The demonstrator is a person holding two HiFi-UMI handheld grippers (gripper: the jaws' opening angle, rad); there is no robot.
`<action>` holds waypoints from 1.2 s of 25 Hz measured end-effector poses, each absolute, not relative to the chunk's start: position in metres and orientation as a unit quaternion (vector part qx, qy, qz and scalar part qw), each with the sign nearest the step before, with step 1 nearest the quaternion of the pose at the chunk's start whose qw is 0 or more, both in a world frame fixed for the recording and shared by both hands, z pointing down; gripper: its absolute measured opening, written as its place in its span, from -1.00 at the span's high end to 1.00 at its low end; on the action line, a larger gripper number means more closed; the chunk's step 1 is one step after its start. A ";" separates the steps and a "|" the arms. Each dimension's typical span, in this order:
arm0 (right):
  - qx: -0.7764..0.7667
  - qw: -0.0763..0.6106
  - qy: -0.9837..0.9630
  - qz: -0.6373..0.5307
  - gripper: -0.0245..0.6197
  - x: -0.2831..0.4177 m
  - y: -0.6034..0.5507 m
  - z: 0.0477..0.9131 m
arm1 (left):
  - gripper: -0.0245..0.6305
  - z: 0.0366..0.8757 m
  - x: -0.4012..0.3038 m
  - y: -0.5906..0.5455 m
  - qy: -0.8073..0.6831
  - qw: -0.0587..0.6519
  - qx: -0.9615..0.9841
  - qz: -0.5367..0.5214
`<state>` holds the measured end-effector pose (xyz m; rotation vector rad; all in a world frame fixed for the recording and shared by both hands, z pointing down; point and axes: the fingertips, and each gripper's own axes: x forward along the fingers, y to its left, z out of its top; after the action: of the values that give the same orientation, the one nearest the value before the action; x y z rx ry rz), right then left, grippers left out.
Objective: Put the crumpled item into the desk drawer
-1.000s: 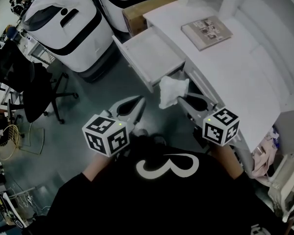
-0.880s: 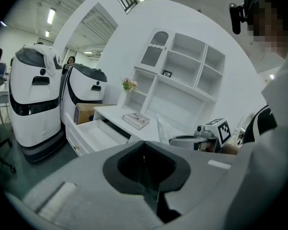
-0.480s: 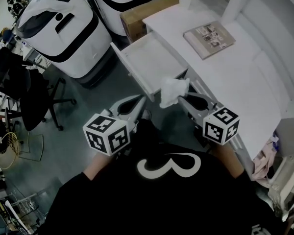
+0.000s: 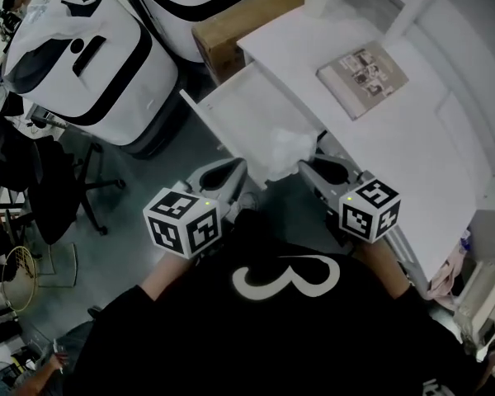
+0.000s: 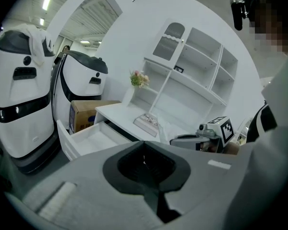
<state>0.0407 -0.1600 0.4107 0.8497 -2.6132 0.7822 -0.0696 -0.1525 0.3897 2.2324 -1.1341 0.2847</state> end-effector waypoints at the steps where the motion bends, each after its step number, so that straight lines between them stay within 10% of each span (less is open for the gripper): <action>1: 0.296 0.144 -0.904 0.273 0.78 0.037 -0.168 0.413 | 0.90 0.392 -0.074 -0.162 -0.426 0.308 0.844 0.110; 30: 0.318 0.288 -0.856 0.287 0.78 -0.063 -0.336 0.578 | 0.90 0.474 -0.178 -0.312 -0.406 0.356 0.828 0.148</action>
<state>-0.0626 -0.3360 0.5775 0.8493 -2.2865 0.7655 -0.1777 -0.3119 0.4741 2.1398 -1.0498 0.3812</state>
